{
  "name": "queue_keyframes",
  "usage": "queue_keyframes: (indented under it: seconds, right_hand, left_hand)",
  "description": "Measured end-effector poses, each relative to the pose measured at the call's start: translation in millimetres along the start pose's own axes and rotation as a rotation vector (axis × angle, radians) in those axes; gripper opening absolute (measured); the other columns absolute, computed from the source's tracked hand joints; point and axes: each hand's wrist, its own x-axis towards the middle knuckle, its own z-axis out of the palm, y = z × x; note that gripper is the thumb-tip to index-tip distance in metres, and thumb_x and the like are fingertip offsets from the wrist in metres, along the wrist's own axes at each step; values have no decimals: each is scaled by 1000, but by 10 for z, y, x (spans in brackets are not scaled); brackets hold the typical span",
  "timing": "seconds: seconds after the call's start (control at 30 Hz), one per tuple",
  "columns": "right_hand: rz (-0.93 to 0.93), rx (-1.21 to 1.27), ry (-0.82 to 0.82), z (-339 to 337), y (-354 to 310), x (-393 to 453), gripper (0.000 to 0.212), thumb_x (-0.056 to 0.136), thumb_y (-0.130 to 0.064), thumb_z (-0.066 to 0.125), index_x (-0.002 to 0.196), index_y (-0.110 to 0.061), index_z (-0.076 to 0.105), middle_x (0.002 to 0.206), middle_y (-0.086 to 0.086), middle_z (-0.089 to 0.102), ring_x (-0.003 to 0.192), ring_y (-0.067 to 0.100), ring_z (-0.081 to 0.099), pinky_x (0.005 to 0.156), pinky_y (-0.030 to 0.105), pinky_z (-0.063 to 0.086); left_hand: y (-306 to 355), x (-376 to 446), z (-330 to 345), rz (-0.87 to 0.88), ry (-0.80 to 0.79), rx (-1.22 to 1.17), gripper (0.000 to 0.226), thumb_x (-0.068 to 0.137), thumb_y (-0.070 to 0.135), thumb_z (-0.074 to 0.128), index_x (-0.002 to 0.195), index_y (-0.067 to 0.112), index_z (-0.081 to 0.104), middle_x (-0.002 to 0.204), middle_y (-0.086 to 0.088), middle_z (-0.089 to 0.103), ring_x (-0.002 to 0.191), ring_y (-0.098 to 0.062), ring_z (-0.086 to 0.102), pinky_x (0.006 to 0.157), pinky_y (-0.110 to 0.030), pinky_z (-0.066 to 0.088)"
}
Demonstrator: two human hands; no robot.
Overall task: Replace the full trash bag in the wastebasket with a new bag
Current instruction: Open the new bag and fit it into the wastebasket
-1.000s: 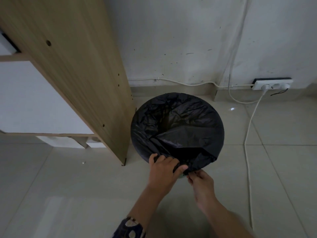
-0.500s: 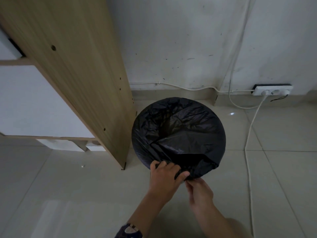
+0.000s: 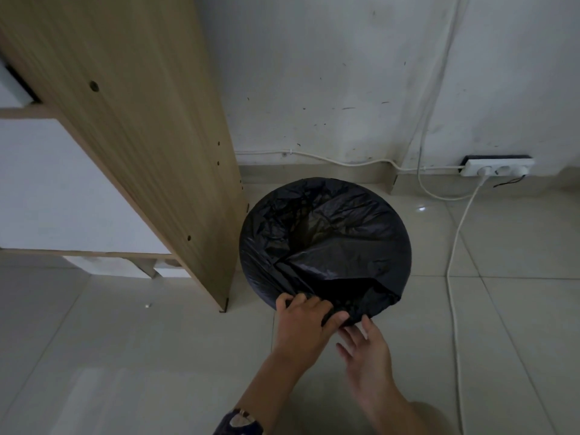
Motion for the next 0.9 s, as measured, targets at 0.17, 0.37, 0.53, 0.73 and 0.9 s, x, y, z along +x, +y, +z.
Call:
queue_keyframes:
  seconds: [0.17, 0.37, 0.53, 0.73, 0.9]
  right_hand:
    - [32, 40, -101, 27, -107, 10, 33, 95, -38, 32, 96, -19, 59, 96, 6, 62, 89, 22, 53, 93, 38, 28]
    - [44, 152, -89, 90, -179, -33, 31, 94, -32, 42, 88, -8, 61, 88, 13, 63, 86, 24, 57, 81, 30, 43]
    - [35, 187, -95, 32, -118, -53, 33, 92, -36, 43, 100, -8, 59, 72, 8, 74, 91, 22, 58, 79, 30, 45]
    - [20, 30, -72, 30, -188, -122, 33, 94, -36, 41, 92, -8, 57, 95, 16, 62, 93, 26, 57, 87, 33, 44]
    - [-185, -487, 134, 16, -259, -35, 35, 94, -36, 44, 120, -13, 46, 115, 13, 53, 104, 29, 51, 87, 38, 39]
  left_hand:
    - [16, -10, 29, -4, -9, -18, 48, 86, 57, 29, 62, 32, 62, 56, 16, 60, 59, -5, 57, 72, -28, 22]
    - [30, 23, 41, -7, -2, -2, 60, 90, 60, 18, 63, 32, 64, 57, 16, 62, 58, -7, 58, 72, -29, 24]
    - [44, 21, 47, 2, -14, 29, 48, 78, 61, 33, 63, 30, 66, 55, 14, 62, 57, -10, 60, 73, -29, 26]
    - [45, 2, -9, 9, -76, -1, 47, 78, 60, 33, 60, 29, 64, 53, 14, 61, 56, -10, 58, 71, -29, 25]
    - [68, 29, -118, -48, -181, -118, 63, 86, 67, 13, 86, 32, 66, 69, 15, 68, 67, -8, 63, 76, -28, 26]
